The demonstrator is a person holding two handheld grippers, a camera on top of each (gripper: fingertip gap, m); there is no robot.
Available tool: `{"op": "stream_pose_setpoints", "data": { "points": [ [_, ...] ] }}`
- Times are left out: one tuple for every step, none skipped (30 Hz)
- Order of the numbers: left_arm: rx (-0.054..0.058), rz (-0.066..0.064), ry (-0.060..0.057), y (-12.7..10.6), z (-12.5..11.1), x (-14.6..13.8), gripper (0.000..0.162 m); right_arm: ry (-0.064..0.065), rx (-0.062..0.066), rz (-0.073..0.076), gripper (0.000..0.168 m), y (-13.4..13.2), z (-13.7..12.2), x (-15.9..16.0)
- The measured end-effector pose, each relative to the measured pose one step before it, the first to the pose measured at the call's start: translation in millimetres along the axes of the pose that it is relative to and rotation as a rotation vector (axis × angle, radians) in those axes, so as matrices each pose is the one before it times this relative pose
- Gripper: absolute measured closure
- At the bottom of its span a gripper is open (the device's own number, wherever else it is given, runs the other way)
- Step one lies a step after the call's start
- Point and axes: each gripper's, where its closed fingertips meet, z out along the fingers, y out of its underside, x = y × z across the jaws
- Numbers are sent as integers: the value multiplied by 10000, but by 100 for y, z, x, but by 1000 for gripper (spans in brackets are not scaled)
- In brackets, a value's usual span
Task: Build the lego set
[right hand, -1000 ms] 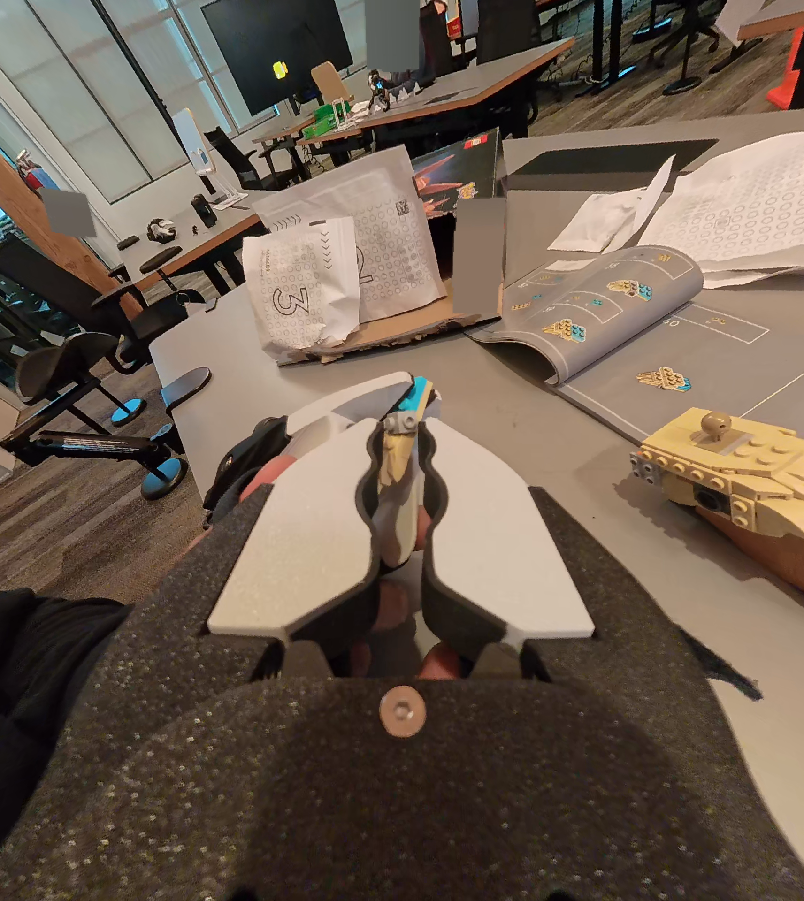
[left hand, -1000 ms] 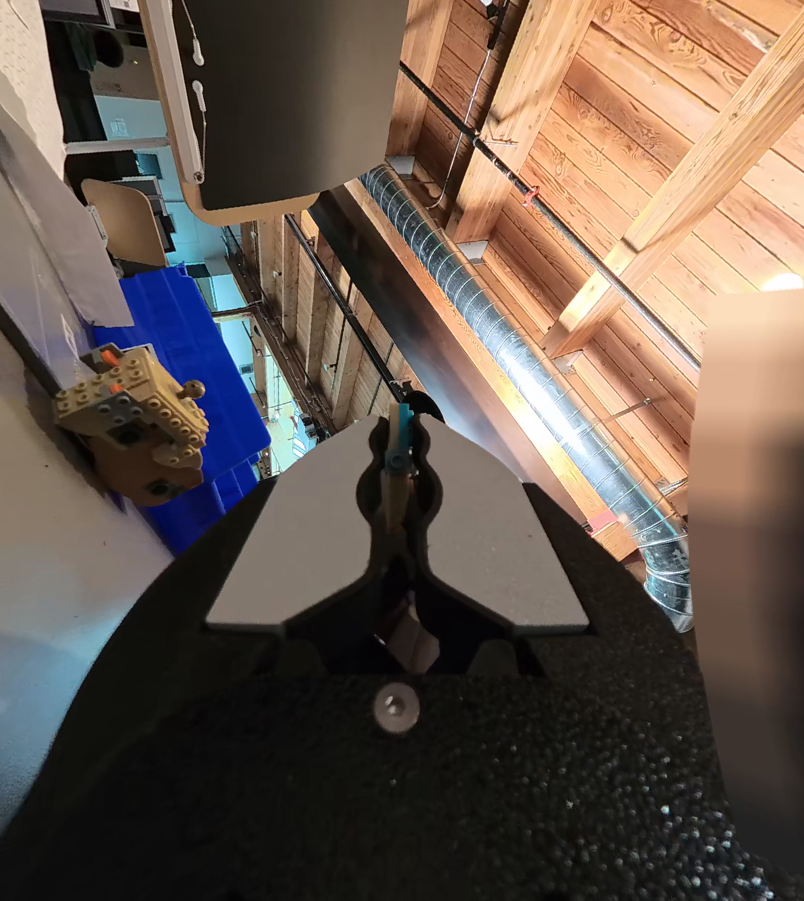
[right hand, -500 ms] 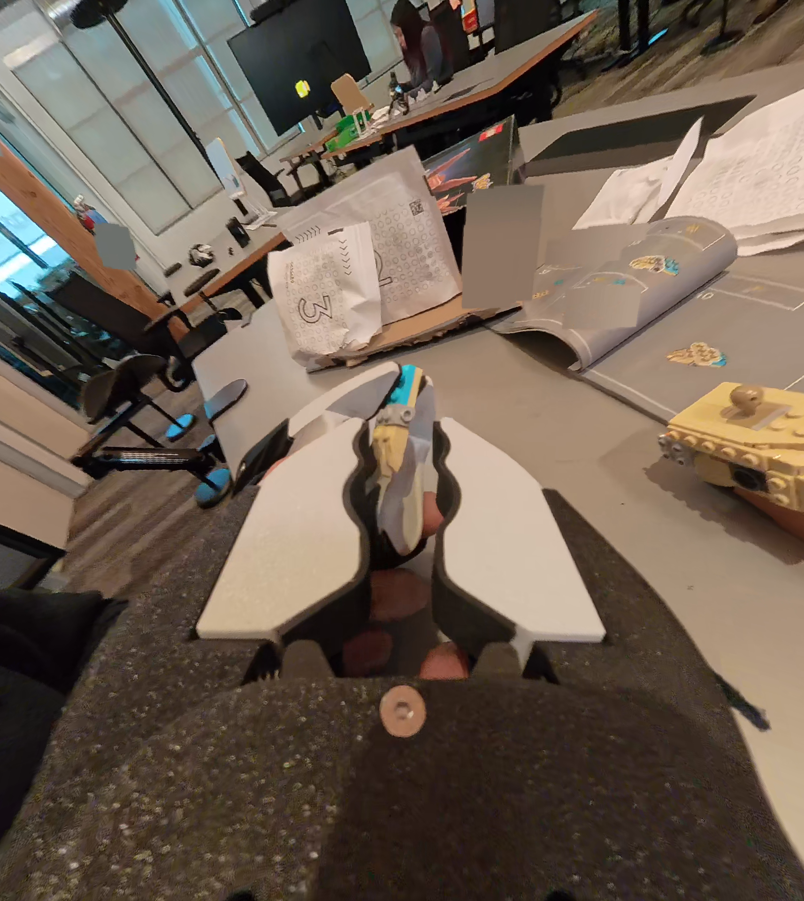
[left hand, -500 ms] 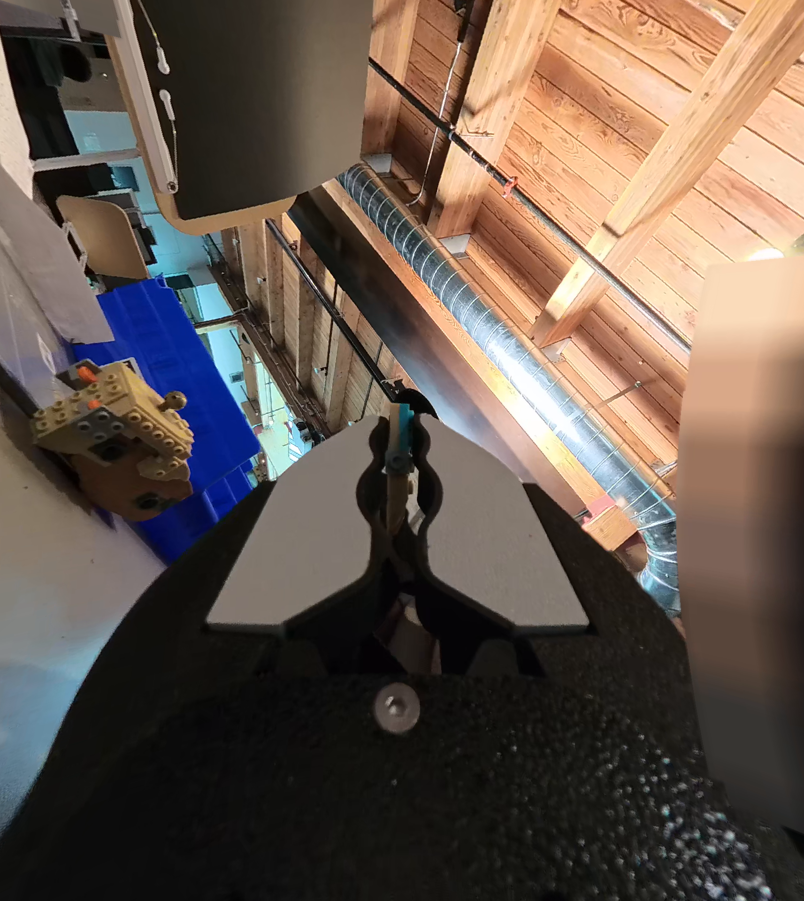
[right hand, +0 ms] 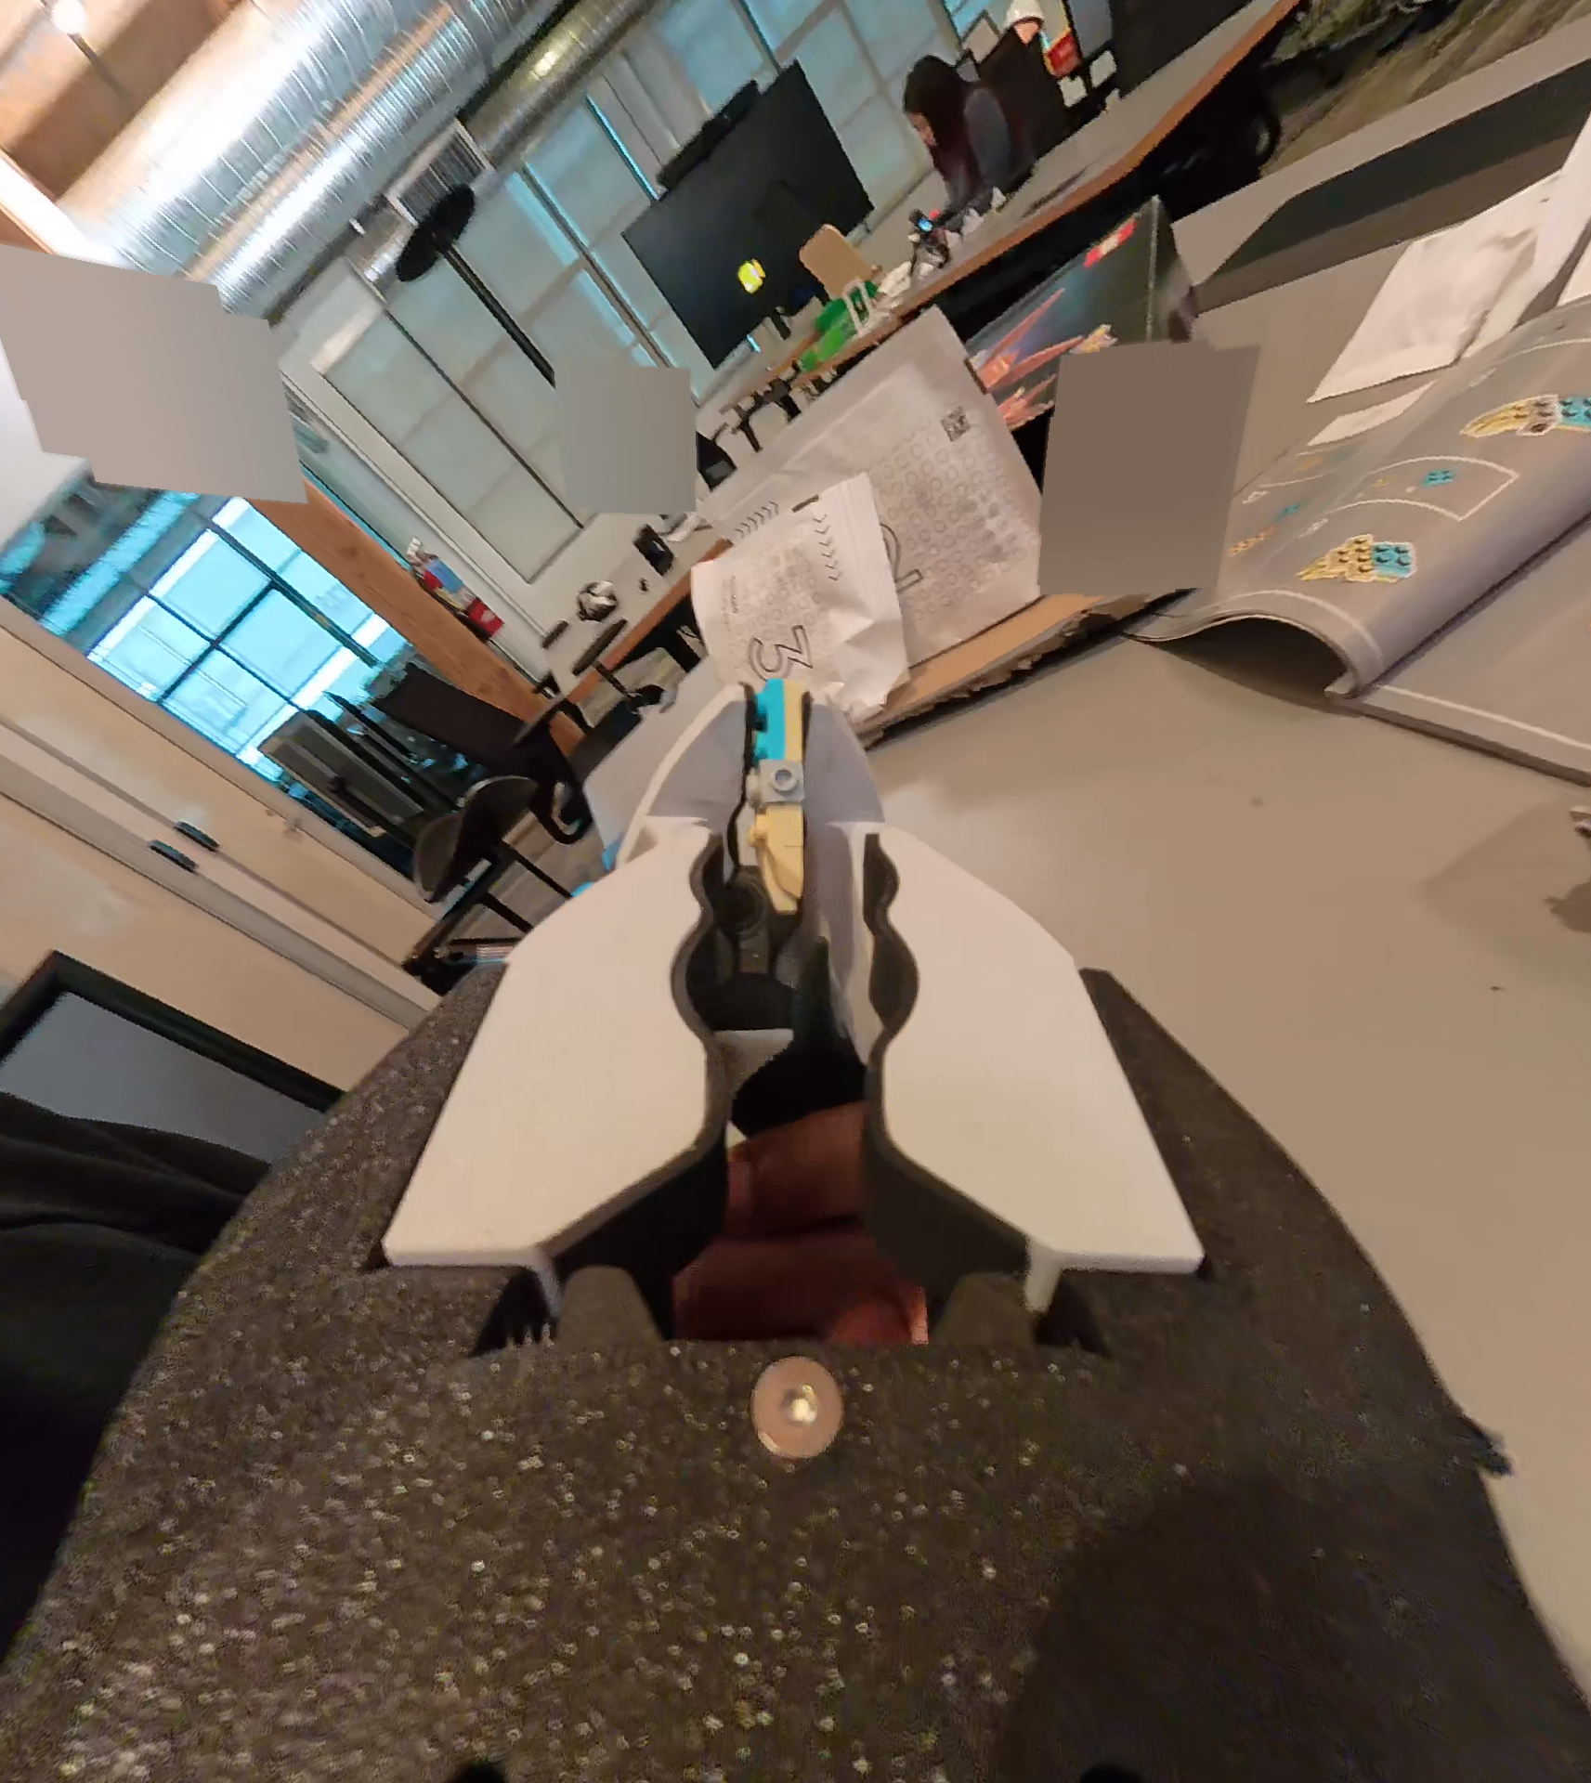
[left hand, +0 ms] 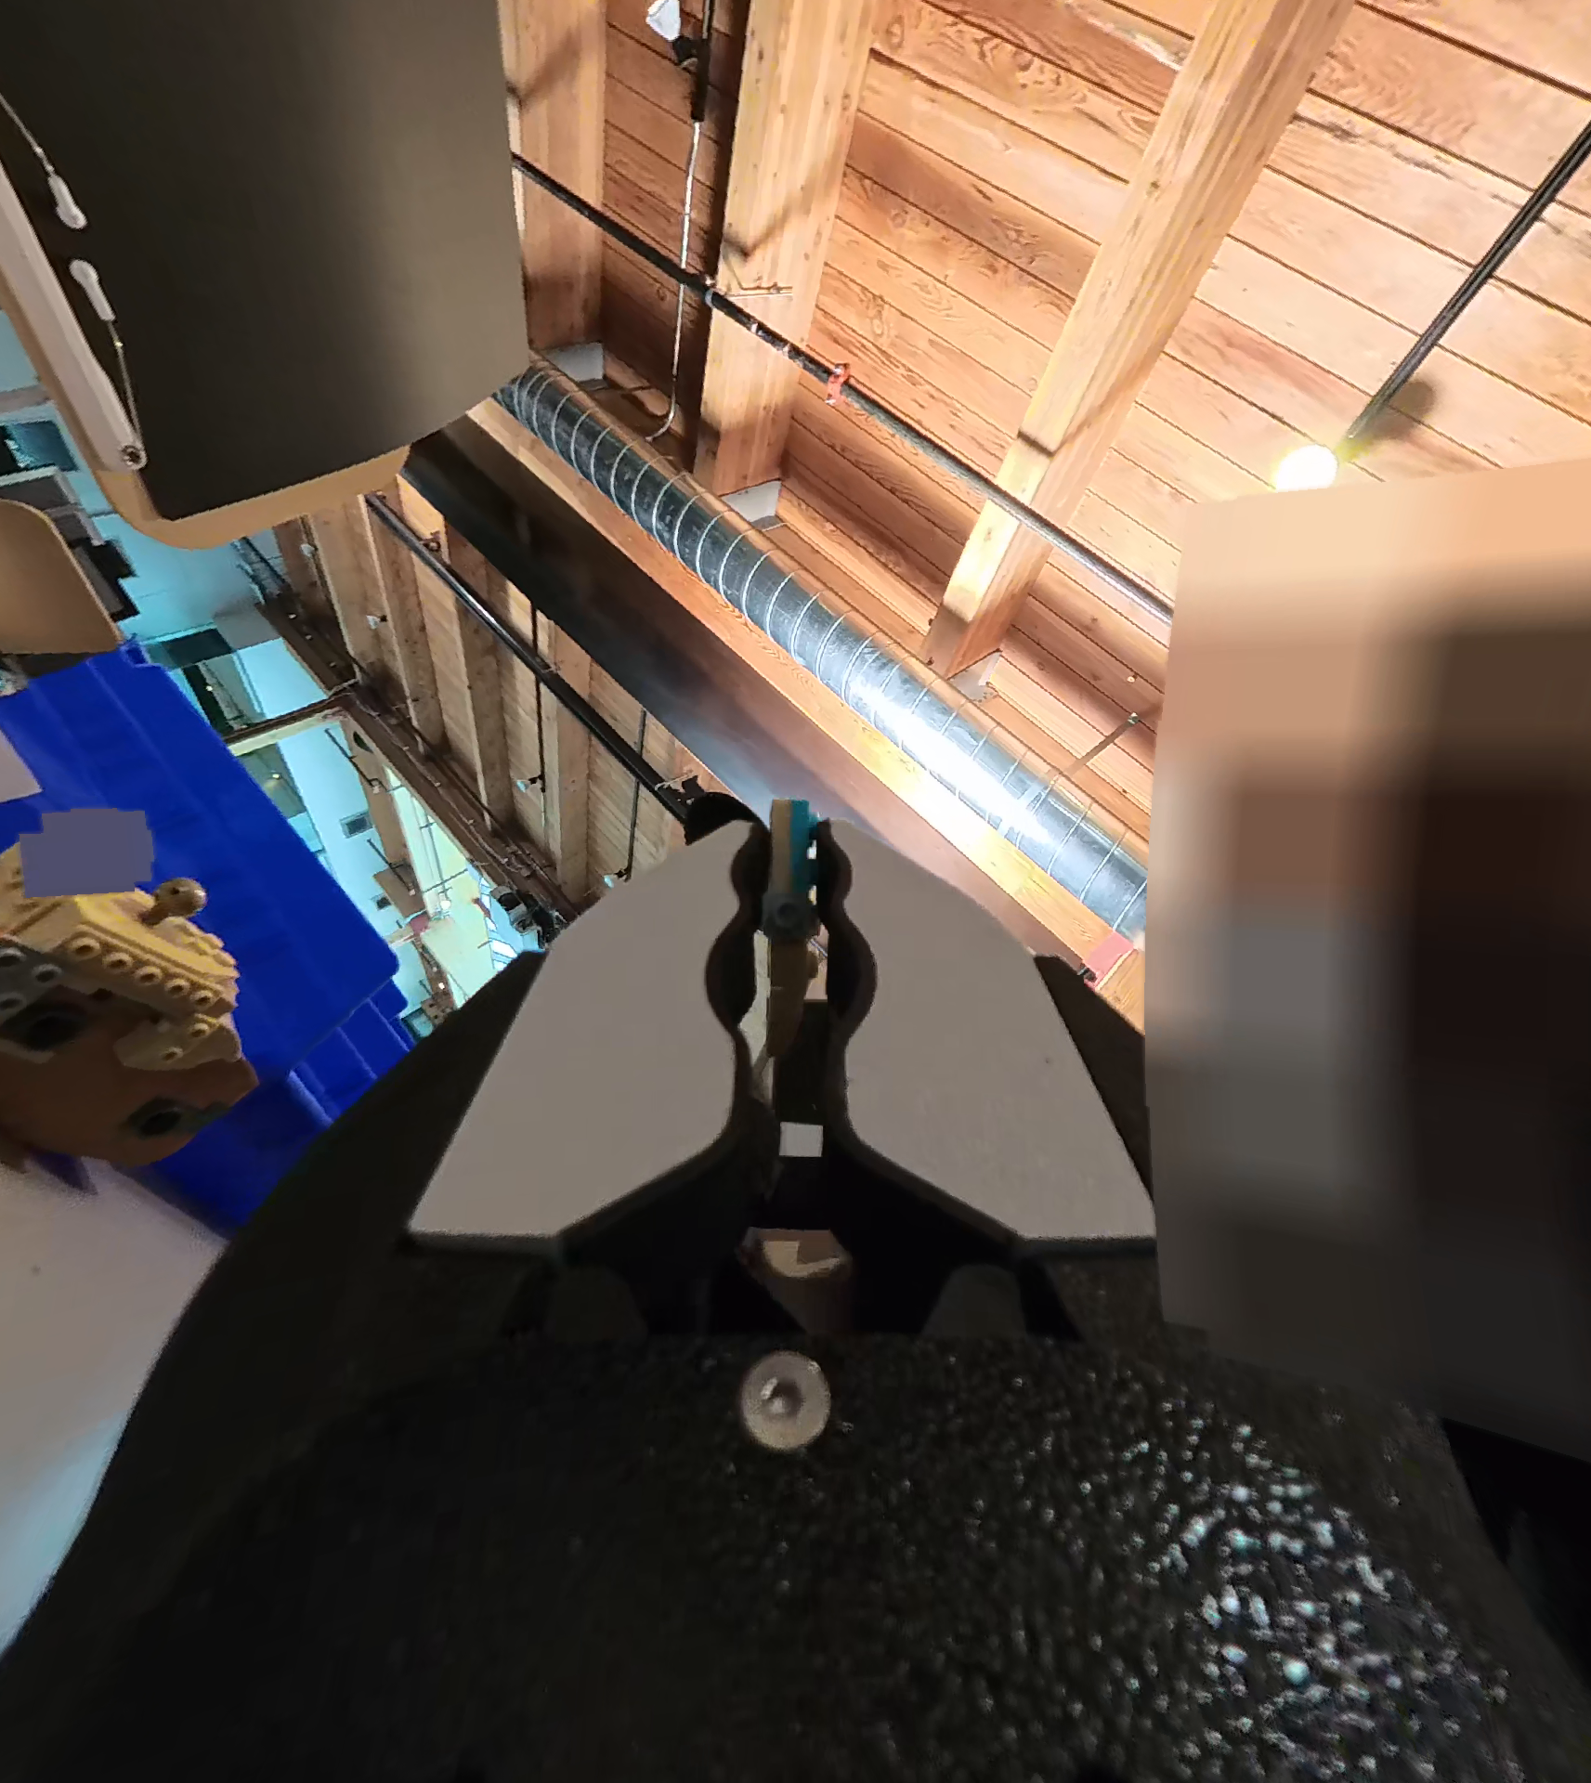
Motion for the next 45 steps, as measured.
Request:
{"op": "stream_pose_setpoints", "data": {
  "points": [
    [19, 28, 80, -34, -10, 151, 154, -126, 83, 90, 141, -115, -65, -267],
    [20, 4, 31, -32, -1, 52, 154, -69, 78, 22, 142, -120, -46, -199],
    [12, 37, 29, -12, 7, 58, 154, -12, 57, -27, 142, -94, -32, -108],
    [-3, 73, 58, 18, 7, 119, 154, 25, 34, -23, 143, -72, -28, -40],
    [-33, 106, 65, 81, 10, 126, 154, -8, 60, 23, 143, -109, -23, -46],
    [-58, 125, 55, 121, 7, 131, 154, 12, 43, 53, 144, -74, -6, -12],
    [-58, 105, 61, 128, 16, 133, 154, 30, 48, 40, 144, -86, -10, 26],
    [-42, 78, 62, 110, 15, 123, 154, 16, 39, 37, 145, -67, -15, 17],
    [-15, 61, 39, 46, -2, 80, 154, -11, 9, 39, 145, -16, -1, -36],
    [1, 55, 19, 12, 0, 51, 154, -7, -29, 29, 146, 49, 1, -29],
    [3, 55, 12, 3, 5, 36, 154, 15, -8, 32, 146, 42, -4, 4],
    [-13, 57, 3, 32, -8, 12, 154, -16, 45, 38, 147, -33, -23, -29],
    [-26, 60, 11, 57, 16, 31, 154, -11, 15, 50, 148, 7, -9, -19],
    [-33, 52, 16, 74, 0, 43, 154, -17, 15, 45, 148, 0, -10, -29],
    [-28, 47, 18, 69, 13, 39, 154, -38, -1, 48, 149, 31, 1, -58],
    [-16, 48, 30, 39, 4, 55, 154, -40, -8, 47, 149, 27, 2, -61],
    [-5, 34, 21, 19, -1, 53, 154, -32, 3, 36, 149, 28, -11, -58],
    [-1, 22, 2, -1, -2, 4, 154, -20, 17, 31, 150, 11, -15, -38],
    [-11, 13, -7, 27, 1, -10, 154, -4, 26, 10, 150, -6, -23, -28],
    [-9, 11, -7, 23, 3, -8, 154, 19, 23, -26, 151, 0, -11, 11],
    [-4, 9, -1, 9, 1, 5, 154, 7, 18, -25, 151, -1, -14, -11],
    [-7, 8, 6, 20, 5, 10, 154, -9, 19, -11, 152, -10, -21, -19],
    [-5, 13, 8, 17, -3, 21, 154, -13, 19, -19, 152, 7, -20, -24],
    [-5, 15, 16, 19, 5, 18, 154, -19, 18, -41, 153, -2, -14, -34],
    [-6, 5, 30, 10, 7, 55, 154, -25, 12, -38, 153, -5, -12, -63],
    [-13, -20, 43, 23, 12, 62, 154, -30, 12, -21, 154, -5, -26, -82],
    [-26, -27, 74, 24, 18, 99, 154, -38, 11, -50, 155, -12, -33, -107],
    [-38, -8, 67, 42, 21, 96, 154, -15, 1, -82, 156, -3, -38, -113],
    [-35, 18, 53, 43, 18, 82, 153, 6, 6, -54, 156, -12, -35, -88],
    [-34, 12, 59, 34, 14, 98, 153, -9, 7, -32, 157, -8, -36, -82],
    [-44, 16, 79, 45, 23, 116, 153, -38, 10, -18, 157, -11, -41, -101],
    [-60, 19, 61, 53, 27, 65, 153, -28, 6, 25, 157, -7, -38, -55],
    [-65, 24, 46, 65, 21, 49, 153, -27, 4, 25, 157, -14, -55, -26],
    [-77, 27, 24, 85, 25, 19, 153, -8, 6, 30, 157, -13, -61, 6],
    [-78, 45, 4, 74, 6, -17, 153, 1, 14, 55, 157, -15, -49, 36],
    [-67, 50, 22, 57, 12, 19, 153, -7, 19, 71, 156, 1, -45, 34],
    [-52, 68, 41, 56, 6, 63, 154, -16, 15, 90, 155, 9, -41, 4],
    [-56, 50, 44, 41, 12, 59, 154, -19, 13, 92, 154, -1, -36, -3],
    [-70, 18, 29, 56, 22, 15, 153, 1, 26, 80, 153, -9, -41, 21],
    [-66, -12, 39, 42, 15, 24, 153, -15, 12, 22, 153, -3, -35, -6],
    [-76, -21, -3, 68, 6, -51, 153, 10, 11, 50, 153, -13, -22, 35],
    [-88, -45, -31, 77, 16, -100, 153, 3, -12, 62, 154, -11, -35, 77],
    [-134, -48, -76, 136, 8, -190, 153, 13, -14, 84, 155, -63, -46, 132],
    [-103, -67, -132, 102, -14, -272, 153, 4, -43, 84, 157, -27, -27, 178],
    [-75, -109, -106, 70, 2, -230, 153, -17, -37, 107, 157, -5, -9, 187]
  ]
}}
